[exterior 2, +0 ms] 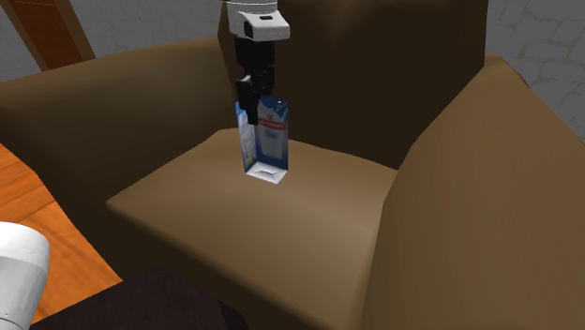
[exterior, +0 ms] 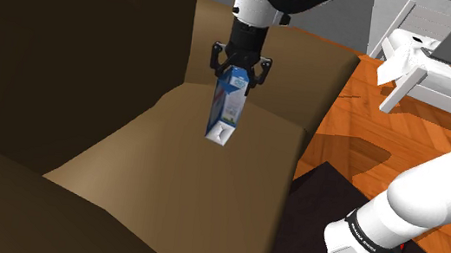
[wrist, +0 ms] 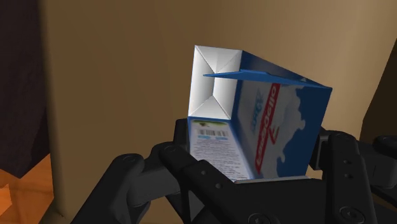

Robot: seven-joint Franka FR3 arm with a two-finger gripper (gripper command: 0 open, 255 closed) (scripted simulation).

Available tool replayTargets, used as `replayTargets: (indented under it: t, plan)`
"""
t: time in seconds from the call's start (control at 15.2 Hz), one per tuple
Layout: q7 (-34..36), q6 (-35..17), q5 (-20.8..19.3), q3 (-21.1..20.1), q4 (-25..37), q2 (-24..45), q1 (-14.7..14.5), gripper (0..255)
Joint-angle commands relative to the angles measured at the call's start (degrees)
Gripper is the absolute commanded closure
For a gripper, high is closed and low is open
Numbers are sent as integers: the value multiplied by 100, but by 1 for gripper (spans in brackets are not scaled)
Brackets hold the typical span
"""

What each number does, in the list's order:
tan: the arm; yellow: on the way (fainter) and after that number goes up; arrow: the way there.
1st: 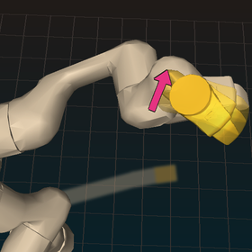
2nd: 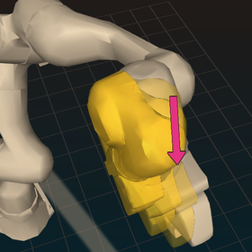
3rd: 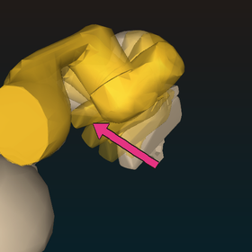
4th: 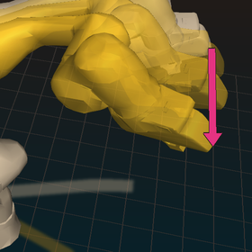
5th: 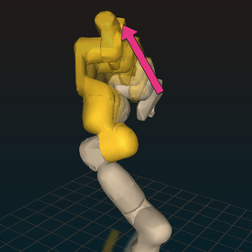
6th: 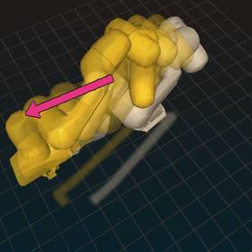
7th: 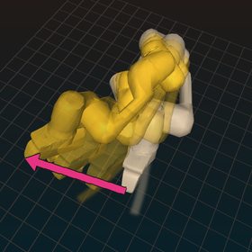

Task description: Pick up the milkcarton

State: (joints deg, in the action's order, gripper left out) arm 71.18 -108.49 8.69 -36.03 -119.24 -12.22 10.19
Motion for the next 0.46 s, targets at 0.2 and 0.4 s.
replayTargets:
  t: [0.2,0.4]
  plan:
    - [-14,394,20,51,326,-82,8,255]
    - [-13,483,18,60,409,-89,11,255]
